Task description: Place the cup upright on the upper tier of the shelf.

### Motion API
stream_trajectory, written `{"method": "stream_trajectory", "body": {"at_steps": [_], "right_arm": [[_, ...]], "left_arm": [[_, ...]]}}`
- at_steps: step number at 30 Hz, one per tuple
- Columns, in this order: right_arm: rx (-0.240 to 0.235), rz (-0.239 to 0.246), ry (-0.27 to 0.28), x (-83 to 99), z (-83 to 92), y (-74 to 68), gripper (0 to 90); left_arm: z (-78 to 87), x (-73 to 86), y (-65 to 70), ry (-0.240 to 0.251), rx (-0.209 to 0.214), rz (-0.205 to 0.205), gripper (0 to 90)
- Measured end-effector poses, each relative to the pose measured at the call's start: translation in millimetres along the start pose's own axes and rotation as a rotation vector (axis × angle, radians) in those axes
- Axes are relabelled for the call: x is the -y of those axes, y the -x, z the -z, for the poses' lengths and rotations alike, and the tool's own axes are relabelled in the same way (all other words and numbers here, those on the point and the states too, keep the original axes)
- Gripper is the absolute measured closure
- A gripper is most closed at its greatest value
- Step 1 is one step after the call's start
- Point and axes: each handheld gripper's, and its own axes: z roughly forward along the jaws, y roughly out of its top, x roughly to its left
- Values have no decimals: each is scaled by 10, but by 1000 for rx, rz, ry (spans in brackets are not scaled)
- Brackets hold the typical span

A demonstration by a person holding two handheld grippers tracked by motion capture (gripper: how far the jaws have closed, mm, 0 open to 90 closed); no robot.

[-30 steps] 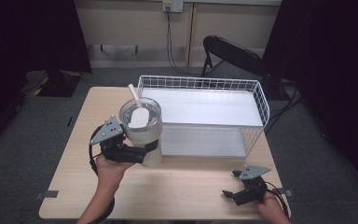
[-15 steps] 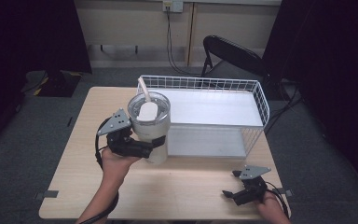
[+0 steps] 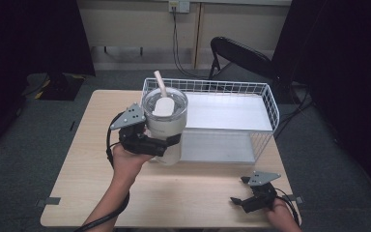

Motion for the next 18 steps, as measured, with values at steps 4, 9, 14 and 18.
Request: {"method": "stream_trajectory", "body": {"at_steps": [4,9,14,18], "right_arm": [[0,0,0,0,0,0,106],[0,0,0,0,0,0,105],[0,0,0,0,0,0,106],[0,0,0,0,0,-1,106]], "left_arm": [[-51,-105,16,-2,10,-7,74],[-105,-173,35,-6,13,-16,74],[-173,-207,43,-3,24,-8,74],[-241,-242,48,-8,33,-14,74]]}}
